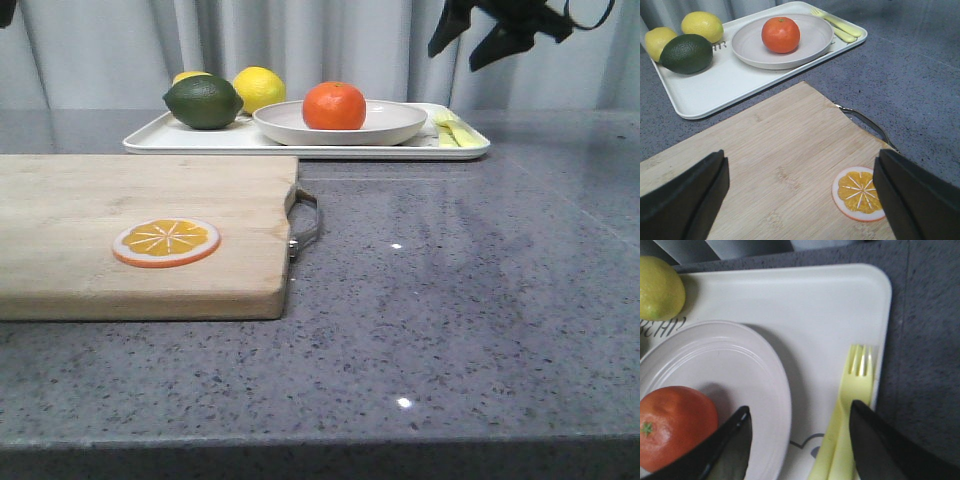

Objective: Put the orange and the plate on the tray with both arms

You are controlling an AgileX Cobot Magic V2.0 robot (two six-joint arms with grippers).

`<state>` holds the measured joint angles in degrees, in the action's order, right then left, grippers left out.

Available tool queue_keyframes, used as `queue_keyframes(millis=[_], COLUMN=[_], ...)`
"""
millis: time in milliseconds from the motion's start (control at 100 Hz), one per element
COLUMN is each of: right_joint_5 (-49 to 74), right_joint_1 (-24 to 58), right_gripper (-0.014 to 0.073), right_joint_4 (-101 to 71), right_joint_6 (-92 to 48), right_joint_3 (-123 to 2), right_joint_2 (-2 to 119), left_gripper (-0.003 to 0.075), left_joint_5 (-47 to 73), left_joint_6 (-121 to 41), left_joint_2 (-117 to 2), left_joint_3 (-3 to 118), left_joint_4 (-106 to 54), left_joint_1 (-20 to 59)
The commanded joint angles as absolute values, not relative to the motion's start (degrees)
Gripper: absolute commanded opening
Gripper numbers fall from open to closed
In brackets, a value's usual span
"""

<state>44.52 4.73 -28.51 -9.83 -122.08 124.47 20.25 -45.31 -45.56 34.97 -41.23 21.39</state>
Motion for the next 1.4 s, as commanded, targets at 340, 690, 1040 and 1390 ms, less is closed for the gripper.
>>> queue_keyframes(millis=[340, 690, 1040, 1390], right_joint_5=[50.60, 37.95, 20.63, 16.90], right_joint_1=[4.10, 4.10, 4.10, 4.10], right_gripper=[0.0444, 0.0444, 0.0444, 0.0444], right_joint_4=[-28.06, -28.09, -28.09, -28.09], right_joint_6=[-21.68, -27.90, -29.30, -31.28], right_joint_3=[-122.86, -95.19, -58.30, -39.63], right_joint_2=[103.82, 83.67, 60.47, 39.42], left_gripper=[0.0564, 0.0564, 0.0564, 0.0564], left_joint_5=[16.81, 12.29, 8.90, 8.66], left_joint_6=[-44.81, -44.81, -44.81, -44.81], left_joint_2=[-47.16, -45.20, -35.74, -23.24], left_joint_3=[36.48, 36.48, 36.37, 28.55], left_joint_4=[-42.48, -42.71, -42.71, -42.71], left_joint_1=[21.04, 21.04, 21.04, 21.04])
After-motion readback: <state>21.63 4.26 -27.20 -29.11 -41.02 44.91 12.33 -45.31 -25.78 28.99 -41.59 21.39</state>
